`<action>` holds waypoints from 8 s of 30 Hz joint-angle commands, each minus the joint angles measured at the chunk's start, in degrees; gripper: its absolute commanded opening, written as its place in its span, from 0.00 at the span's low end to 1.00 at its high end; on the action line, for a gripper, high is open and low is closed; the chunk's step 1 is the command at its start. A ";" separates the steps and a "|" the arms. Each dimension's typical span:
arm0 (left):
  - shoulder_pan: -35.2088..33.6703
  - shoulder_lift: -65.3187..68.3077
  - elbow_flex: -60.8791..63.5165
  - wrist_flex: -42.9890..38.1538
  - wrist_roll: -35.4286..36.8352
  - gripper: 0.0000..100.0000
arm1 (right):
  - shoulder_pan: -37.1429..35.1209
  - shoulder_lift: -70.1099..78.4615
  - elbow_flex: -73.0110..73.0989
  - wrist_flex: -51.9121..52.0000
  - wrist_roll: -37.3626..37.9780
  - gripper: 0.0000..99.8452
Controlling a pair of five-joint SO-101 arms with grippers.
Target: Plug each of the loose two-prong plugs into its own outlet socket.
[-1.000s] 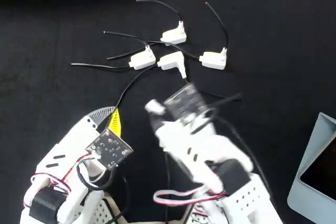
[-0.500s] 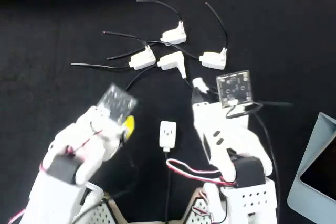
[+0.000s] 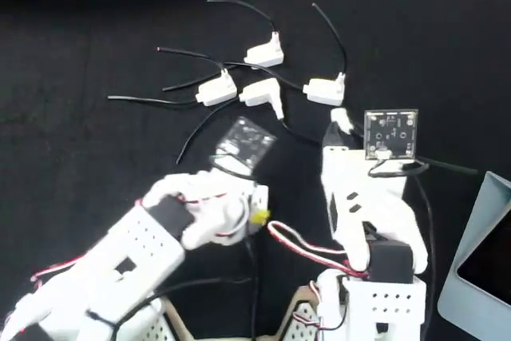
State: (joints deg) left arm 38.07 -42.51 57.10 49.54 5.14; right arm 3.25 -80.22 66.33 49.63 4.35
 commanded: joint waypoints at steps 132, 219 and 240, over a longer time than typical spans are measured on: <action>-63.87 -39.21 27.47 0.35 -11.87 0.25 | -40.09 53.85 -14.73 -11.08 -11.43 0.01; -64.13 -39.74 28.62 0.26 -12.04 0.26 | -22.15 80.04 -53.58 7.91 2.73 0.27; -56.22 -39.74 28.53 0.35 -16.88 0.02 | -18.99 30.02 -12.53 5.89 -4.48 0.01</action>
State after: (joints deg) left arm -22.59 -81.63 86.90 50.59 -8.22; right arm -17.58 -40.40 46.02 59.91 0.48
